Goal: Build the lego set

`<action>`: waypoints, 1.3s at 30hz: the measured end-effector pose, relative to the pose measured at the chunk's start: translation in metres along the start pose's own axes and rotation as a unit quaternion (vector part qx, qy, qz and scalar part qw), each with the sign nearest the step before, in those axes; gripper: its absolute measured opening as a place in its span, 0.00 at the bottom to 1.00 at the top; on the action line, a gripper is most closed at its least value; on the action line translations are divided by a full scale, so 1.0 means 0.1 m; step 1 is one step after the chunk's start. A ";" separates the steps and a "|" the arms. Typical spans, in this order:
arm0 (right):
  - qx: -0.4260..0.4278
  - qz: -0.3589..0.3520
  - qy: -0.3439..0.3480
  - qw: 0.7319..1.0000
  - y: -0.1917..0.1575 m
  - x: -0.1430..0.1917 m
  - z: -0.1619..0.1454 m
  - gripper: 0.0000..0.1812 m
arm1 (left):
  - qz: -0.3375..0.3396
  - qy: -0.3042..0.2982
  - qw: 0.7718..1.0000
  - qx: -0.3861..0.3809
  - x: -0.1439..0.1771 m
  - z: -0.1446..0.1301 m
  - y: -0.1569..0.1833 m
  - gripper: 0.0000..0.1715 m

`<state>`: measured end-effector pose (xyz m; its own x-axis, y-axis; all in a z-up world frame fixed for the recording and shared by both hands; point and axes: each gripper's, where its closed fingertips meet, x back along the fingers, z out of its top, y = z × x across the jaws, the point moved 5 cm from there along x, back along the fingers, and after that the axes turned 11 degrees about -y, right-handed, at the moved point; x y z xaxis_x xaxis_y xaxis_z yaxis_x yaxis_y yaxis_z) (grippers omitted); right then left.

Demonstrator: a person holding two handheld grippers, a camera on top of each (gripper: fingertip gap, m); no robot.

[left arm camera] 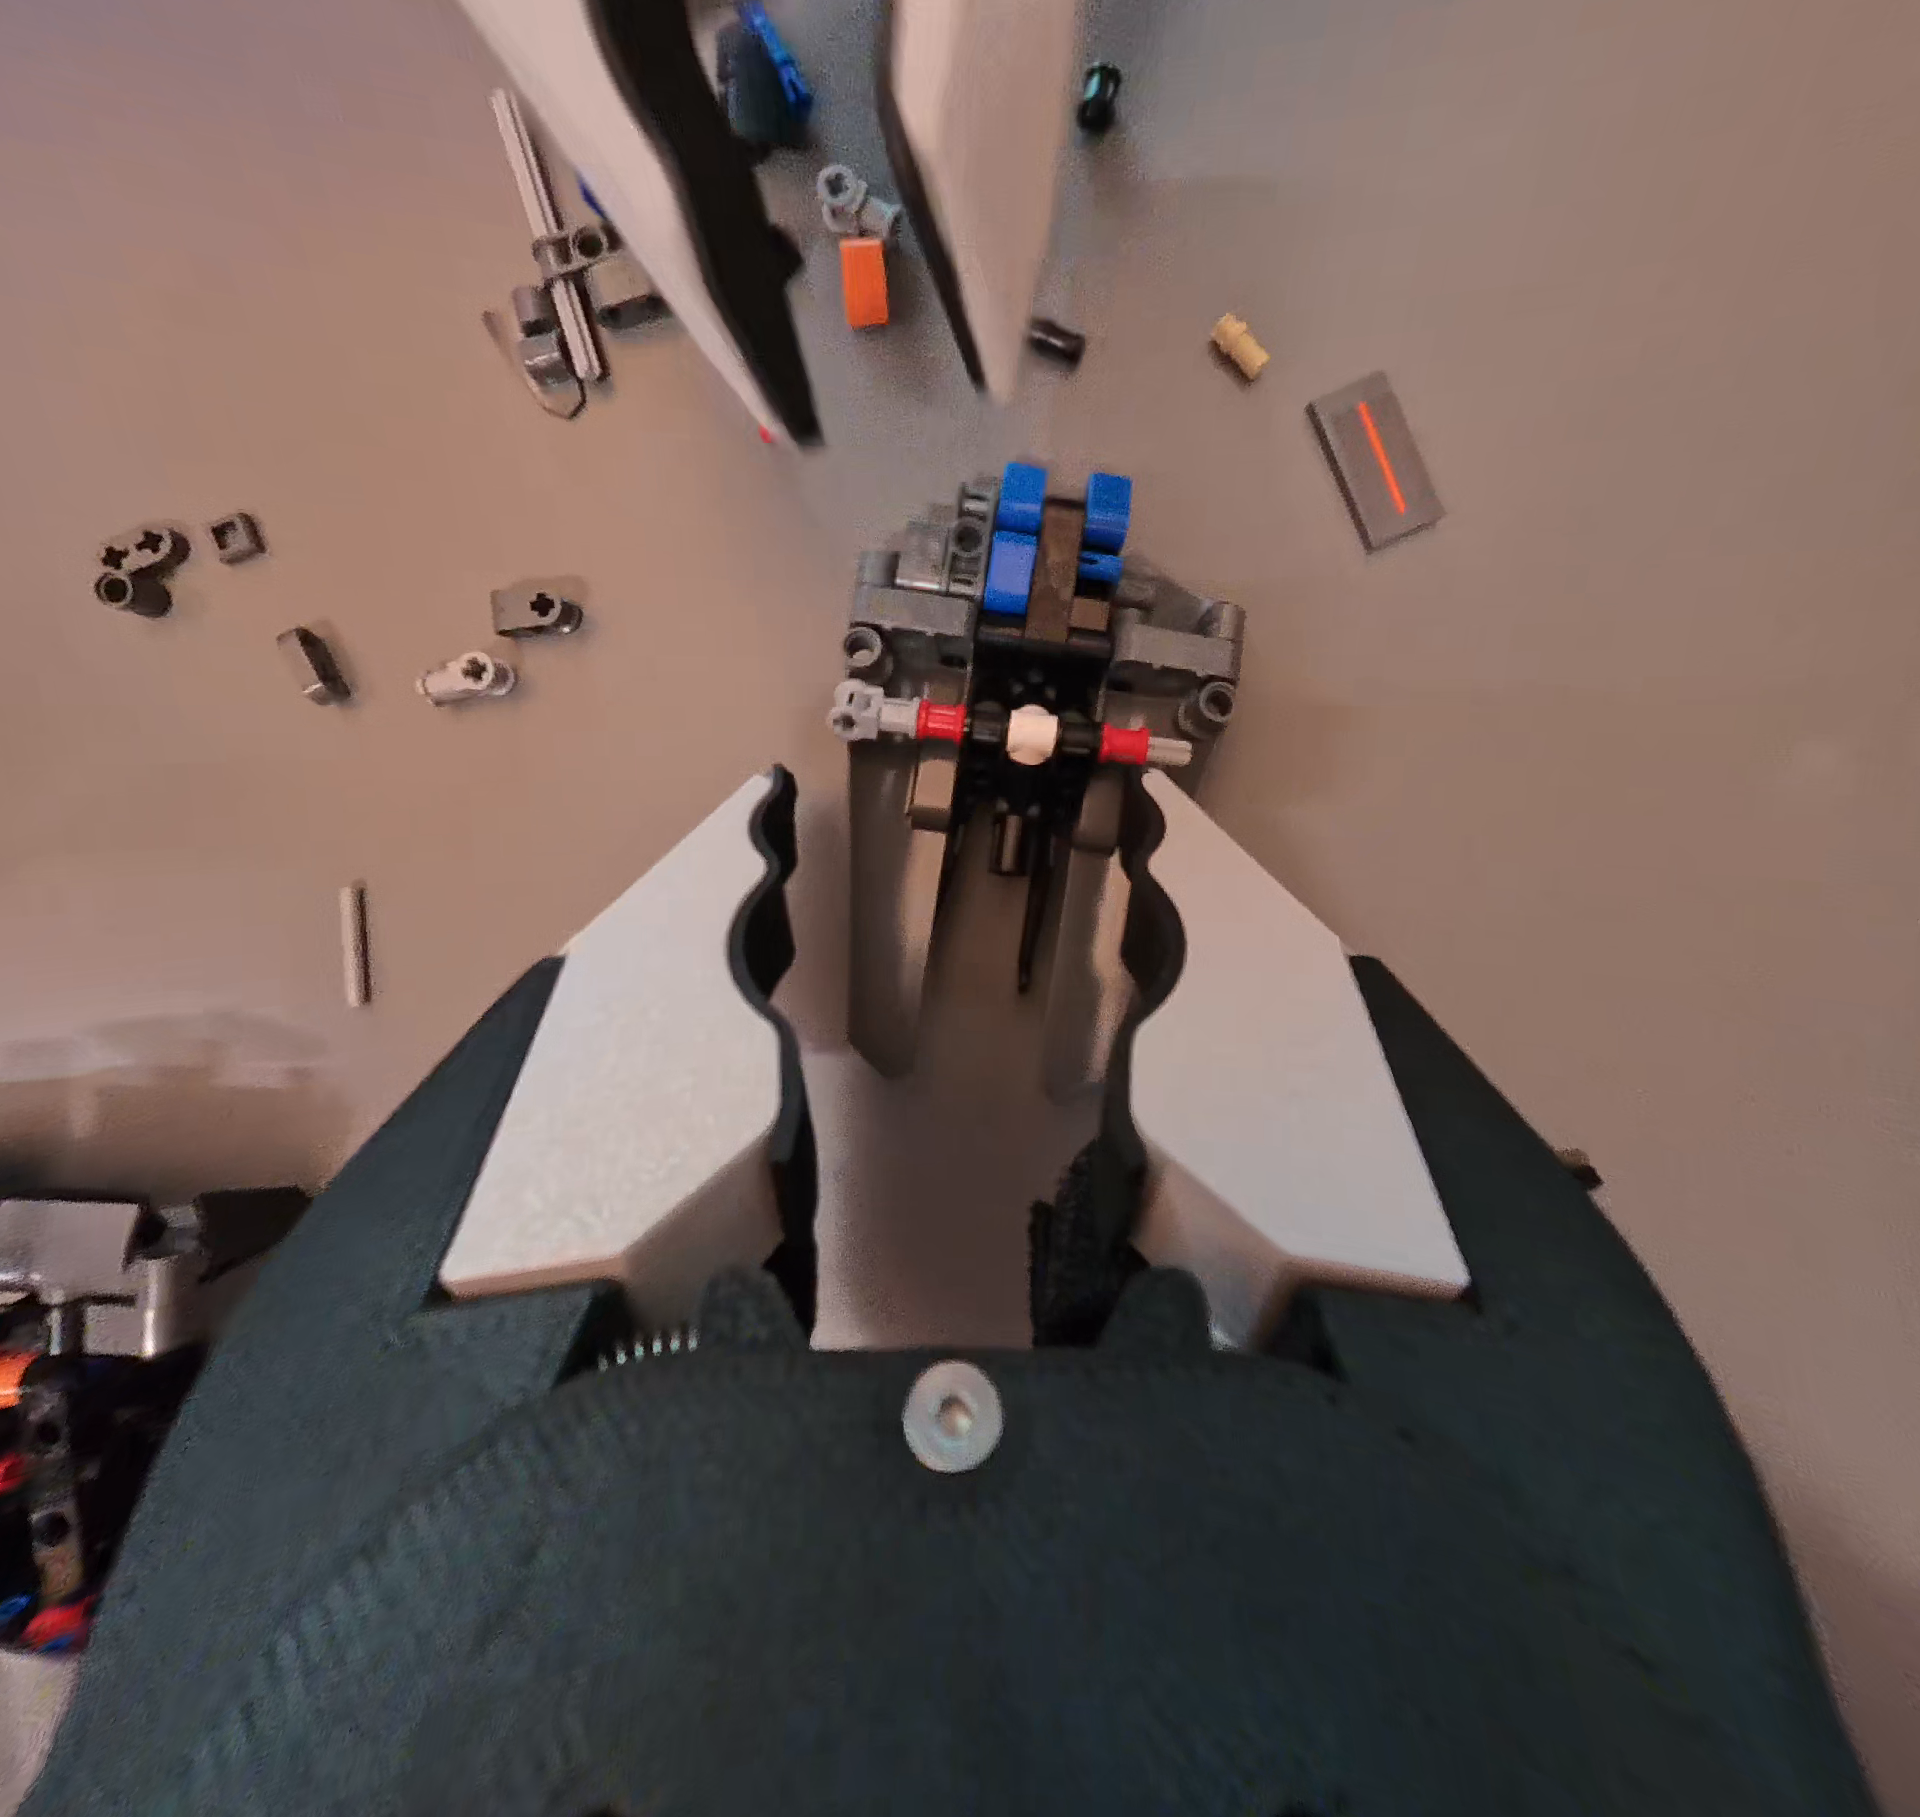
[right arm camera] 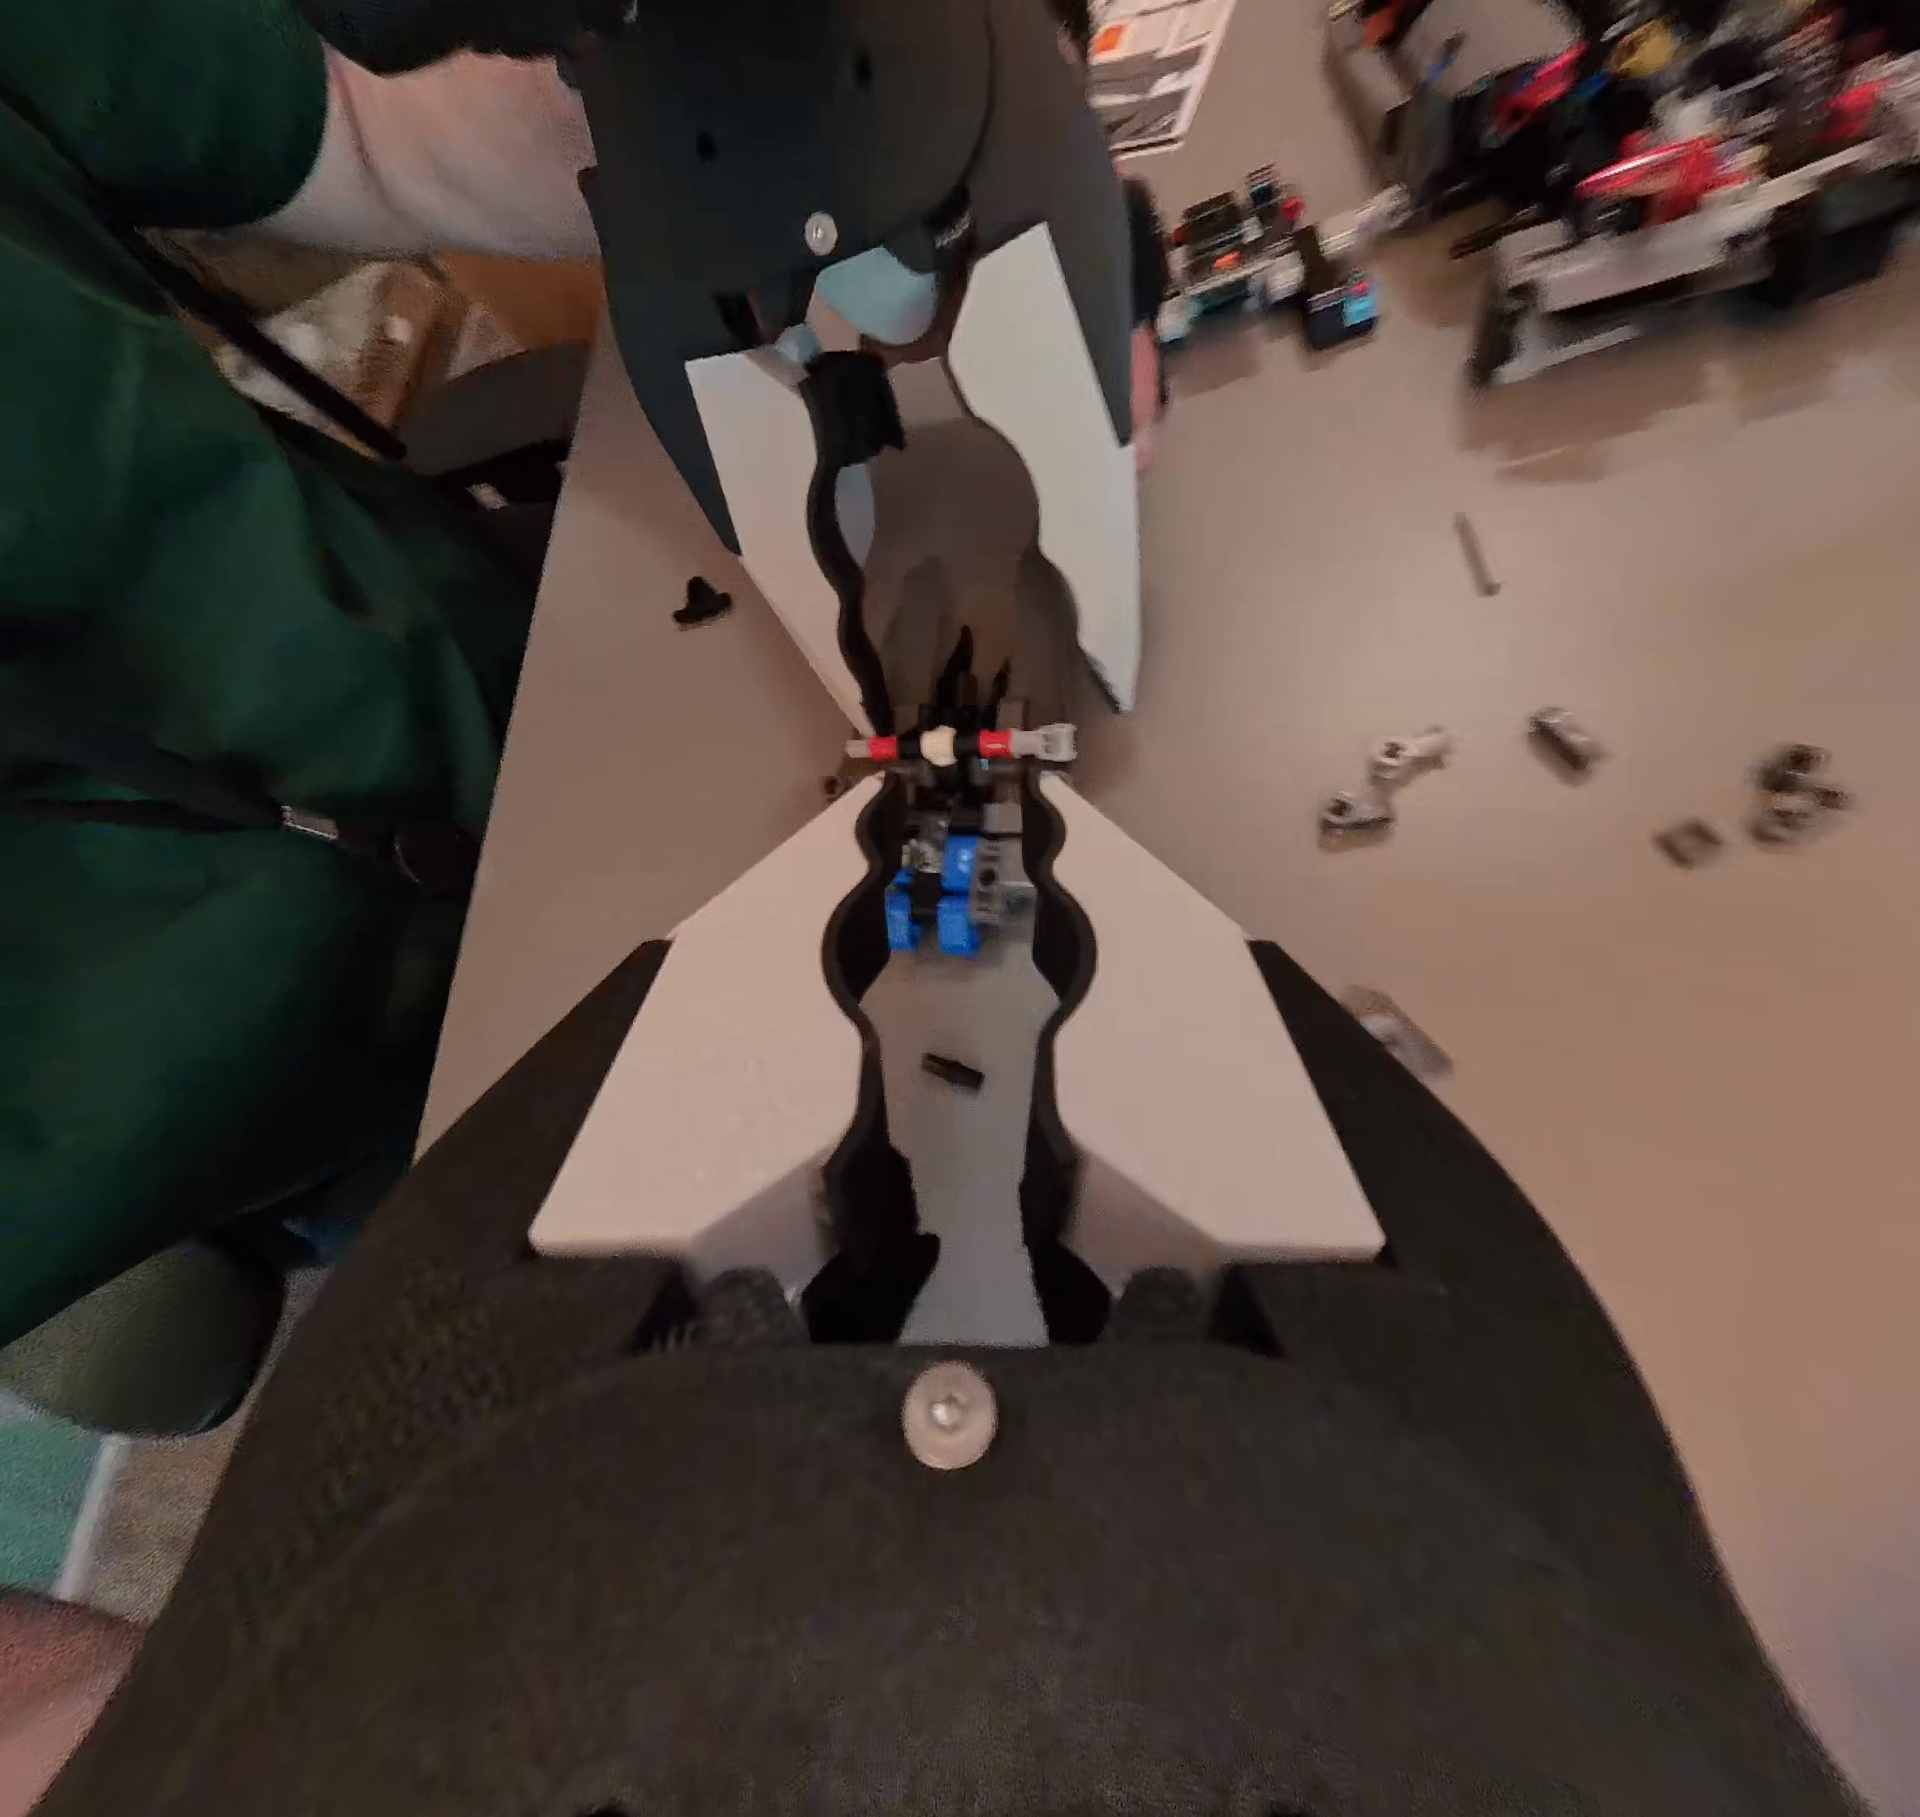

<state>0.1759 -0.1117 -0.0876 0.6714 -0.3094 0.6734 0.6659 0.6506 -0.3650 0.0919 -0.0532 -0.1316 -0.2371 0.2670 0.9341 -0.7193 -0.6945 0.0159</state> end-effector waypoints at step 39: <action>-0.134 -0.266 -0.060 0.953 0.68 -0.36 0.15 0.03 | -0.014 0.120 0.987 0.106 0.35 -0.54 0.42 0.33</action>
<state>0.1920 -0.0462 -0.1268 0.1845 -0.4531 0.8721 0.9715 0.2182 -0.0922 0.0178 -0.0369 -0.1176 -0.3855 0.4210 0.8211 -0.5805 -0.8023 0.1389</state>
